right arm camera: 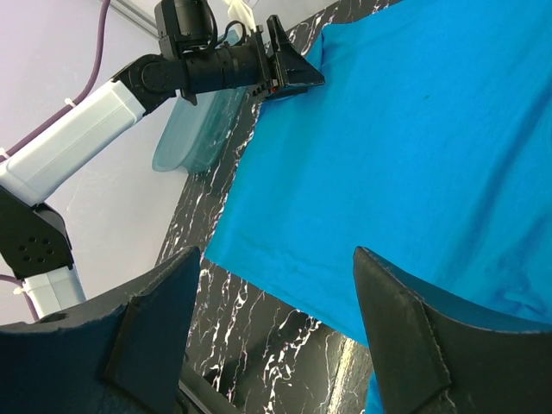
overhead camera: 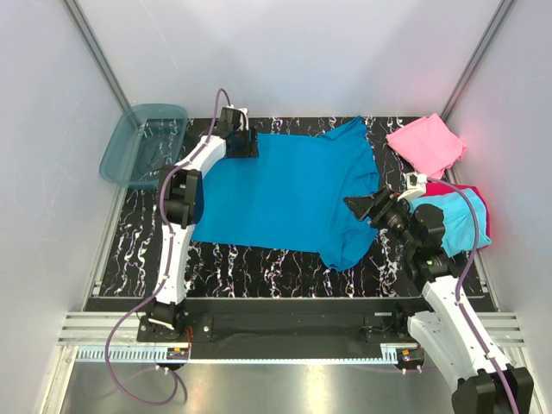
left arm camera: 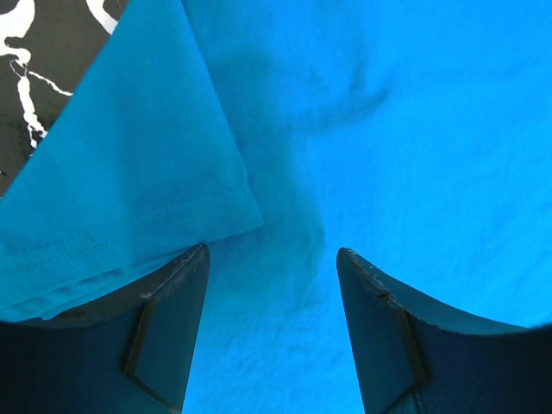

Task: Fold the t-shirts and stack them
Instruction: Flatten the tshirt out

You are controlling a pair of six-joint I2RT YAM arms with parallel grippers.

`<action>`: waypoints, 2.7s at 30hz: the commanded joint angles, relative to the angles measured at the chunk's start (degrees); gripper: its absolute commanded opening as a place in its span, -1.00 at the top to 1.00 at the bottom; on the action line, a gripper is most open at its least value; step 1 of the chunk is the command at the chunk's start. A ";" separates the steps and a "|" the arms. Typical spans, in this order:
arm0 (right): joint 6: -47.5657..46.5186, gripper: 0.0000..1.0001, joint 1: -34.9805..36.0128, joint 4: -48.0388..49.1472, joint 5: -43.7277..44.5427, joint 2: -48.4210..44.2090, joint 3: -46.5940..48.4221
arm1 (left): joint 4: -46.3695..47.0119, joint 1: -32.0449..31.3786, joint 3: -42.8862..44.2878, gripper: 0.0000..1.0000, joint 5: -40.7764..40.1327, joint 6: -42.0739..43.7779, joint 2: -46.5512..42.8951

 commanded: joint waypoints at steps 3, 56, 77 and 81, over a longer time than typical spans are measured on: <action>-0.52 -0.56 0.44 2.23 -0.74 -0.04 0.79 | 0.00 0.33 2.57 -0.30 -1.61 0.55 0.50; 2.03 -0.51 1.58 4.43 -3.38 -5.75 -0.27 | -0.53 1.13 5.03 -0.33 -2.40 -0.15 1.91; 2.03 -0.47 1.84 3.72 -2.94 -7.08 -0.53 | -0.27 1.65 2.57 0.51 -4.25 -0.32 -0.29; 1.94 -0.47 1.93 3.63 -2.85 -7.25 -0.71 | -0.18 1.65 2.48 0.51 -4.08 -0.50 -0.20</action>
